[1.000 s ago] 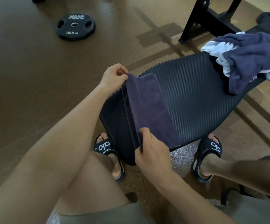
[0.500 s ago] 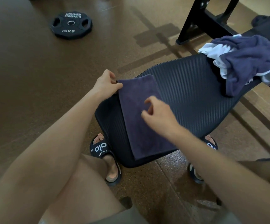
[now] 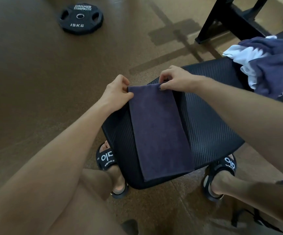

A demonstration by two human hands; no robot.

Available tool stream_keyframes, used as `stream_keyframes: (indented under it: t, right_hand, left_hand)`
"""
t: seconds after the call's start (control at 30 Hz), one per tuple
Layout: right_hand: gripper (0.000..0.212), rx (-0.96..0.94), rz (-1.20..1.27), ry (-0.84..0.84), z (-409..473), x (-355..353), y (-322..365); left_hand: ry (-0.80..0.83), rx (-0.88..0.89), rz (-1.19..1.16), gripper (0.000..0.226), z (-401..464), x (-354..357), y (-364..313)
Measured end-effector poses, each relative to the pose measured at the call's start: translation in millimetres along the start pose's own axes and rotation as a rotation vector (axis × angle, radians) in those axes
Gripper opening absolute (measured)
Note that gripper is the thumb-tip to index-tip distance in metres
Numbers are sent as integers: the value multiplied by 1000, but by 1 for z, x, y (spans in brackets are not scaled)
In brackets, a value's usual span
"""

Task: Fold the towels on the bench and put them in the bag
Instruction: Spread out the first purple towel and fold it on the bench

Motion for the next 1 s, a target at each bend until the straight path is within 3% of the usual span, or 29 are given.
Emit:
stream_keyframes:
  t: [0.13, 0.27, 1.0]
  right_hand:
    - [6, 47, -44, 58, 2, -6, -2]
    - [25, 79, -60, 84, 4, -9, -3]
    - [17, -90, -209, 50, 3, -4, -5]
  left_hand:
    - [20, -6, -12, 31, 2, 0, 3]
    - [29, -13, -4, 29, 2, 1, 3]
    - [79, -37, 193, 9, 4, 8, -5]
Point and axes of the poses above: each hand's wrist, its own z-axis towards the middle knuckle, its own x-axis out of the palm, y = z × x, the point moved 6 cm from there along z, towards the middle knuckle, and after that the axes turned 6 degrees about y, right-handed, at the moved point
